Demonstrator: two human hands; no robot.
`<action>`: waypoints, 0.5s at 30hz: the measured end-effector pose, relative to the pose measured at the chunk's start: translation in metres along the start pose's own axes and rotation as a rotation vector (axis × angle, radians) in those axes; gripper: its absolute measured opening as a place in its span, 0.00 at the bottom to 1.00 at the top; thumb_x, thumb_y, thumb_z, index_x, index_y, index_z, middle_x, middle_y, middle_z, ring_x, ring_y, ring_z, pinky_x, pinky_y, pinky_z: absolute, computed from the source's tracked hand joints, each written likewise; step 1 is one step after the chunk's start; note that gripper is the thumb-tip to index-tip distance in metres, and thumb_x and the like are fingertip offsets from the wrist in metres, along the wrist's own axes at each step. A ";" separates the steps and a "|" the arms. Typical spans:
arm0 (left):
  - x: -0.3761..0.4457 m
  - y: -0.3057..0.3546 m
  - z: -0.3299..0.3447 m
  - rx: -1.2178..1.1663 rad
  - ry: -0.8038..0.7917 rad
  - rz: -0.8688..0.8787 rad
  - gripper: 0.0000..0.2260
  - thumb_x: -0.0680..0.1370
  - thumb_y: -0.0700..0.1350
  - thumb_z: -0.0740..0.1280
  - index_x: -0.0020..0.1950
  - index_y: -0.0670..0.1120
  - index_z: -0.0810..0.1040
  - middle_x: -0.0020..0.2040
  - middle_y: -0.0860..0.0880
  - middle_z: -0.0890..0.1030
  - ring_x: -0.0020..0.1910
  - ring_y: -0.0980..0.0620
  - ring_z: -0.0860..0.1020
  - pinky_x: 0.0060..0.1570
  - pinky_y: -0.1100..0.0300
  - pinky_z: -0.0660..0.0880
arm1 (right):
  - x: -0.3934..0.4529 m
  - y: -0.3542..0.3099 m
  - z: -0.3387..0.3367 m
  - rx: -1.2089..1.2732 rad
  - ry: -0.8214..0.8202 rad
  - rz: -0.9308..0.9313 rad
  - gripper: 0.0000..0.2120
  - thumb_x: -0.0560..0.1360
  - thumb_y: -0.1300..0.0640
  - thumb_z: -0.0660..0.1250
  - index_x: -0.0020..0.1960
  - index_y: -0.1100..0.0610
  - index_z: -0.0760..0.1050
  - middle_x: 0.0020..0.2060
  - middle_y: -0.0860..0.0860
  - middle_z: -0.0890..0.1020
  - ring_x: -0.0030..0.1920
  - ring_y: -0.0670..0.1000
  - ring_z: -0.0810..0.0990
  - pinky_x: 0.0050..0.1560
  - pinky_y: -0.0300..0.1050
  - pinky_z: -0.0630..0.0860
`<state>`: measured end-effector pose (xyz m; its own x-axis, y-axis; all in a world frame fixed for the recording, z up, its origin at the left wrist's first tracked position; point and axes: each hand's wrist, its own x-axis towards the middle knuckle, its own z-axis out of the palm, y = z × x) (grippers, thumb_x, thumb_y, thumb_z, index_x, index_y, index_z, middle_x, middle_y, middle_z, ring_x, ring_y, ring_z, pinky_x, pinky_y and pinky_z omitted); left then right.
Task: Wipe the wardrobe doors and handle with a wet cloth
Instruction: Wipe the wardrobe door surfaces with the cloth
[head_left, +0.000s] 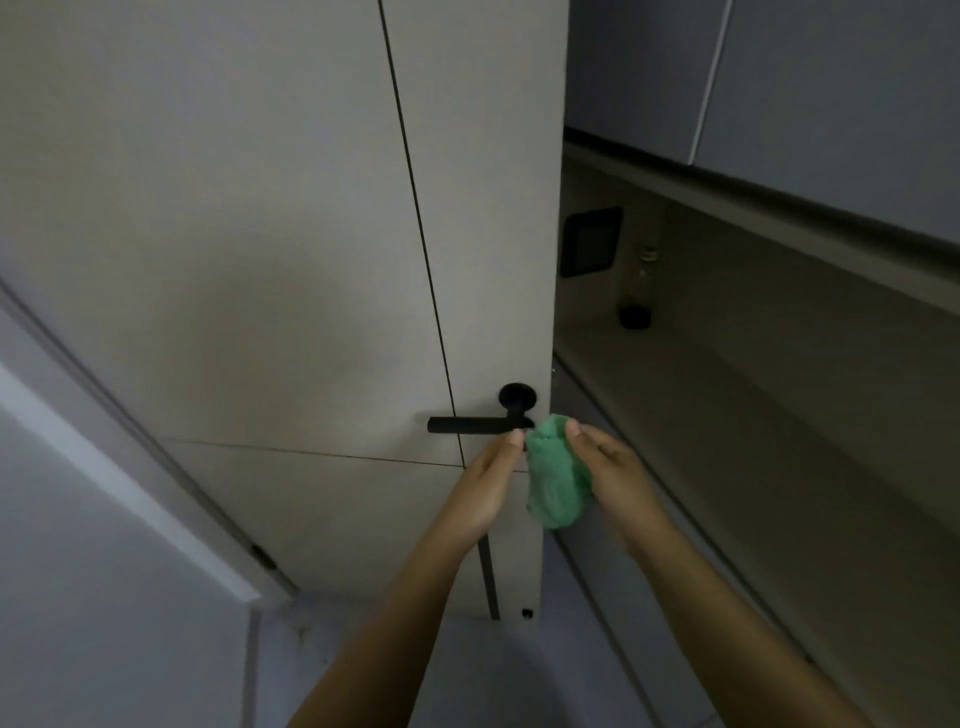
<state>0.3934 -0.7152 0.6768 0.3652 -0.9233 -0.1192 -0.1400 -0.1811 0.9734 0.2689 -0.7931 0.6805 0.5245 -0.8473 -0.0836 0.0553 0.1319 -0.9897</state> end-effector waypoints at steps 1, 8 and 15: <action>0.003 0.004 -0.006 -0.048 -0.059 0.003 0.12 0.81 0.56 0.55 0.59 0.57 0.74 0.54 0.65 0.76 0.52 0.73 0.73 0.53 0.76 0.65 | 0.003 -0.003 0.003 -0.005 -0.005 -0.015 0.11 0.79 0.54 0.61 0.50 0.56 0.81 0.46 0.54 0.85 0.46 0.49 0.83 0.49 0.43 0.78; 0.022 0.011 -0.040 -0.164 -0.124 0.029 0.11 0.74 0.50 0.68 0.51 0.45 0.80 0.46 0.48 0.85 0.47 0.51 0.83 0.44 0.60 0.78 | 0.026 -0.019 0.020 -0.083 0.013 -0.100 0.09 0.77 0.57 0.65 0.57 0.53 0.78 0.52 0.51 0.81 0.51 0.47 0.80 0.47 0.34 0.77; 0.031 0.017 -0.062 -0.487 0.082 0.016 0.20 0.71 0.48 0.70 0.60 0.43 0.76 0.55 0.43 0.82 0.53 0.45 0.82 0.49 0.49 0.78 | 0.047 -0.018 0.046 0.002 -0.032 -0.035 0.19 0.77 0.53 0.65 0.66 0.58 0.71 0.58 0.55 0.79 0.56 0.50 0.80 0.55 0.43 0.78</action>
<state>0.4591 -0.7255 0.7019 0.4407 -0.8912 -0.1071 0.2936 0.0304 0.9554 0.3313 -0.8114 0.7002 0.5495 -0.8343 -0.0446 0.0760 0.1031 -0.9918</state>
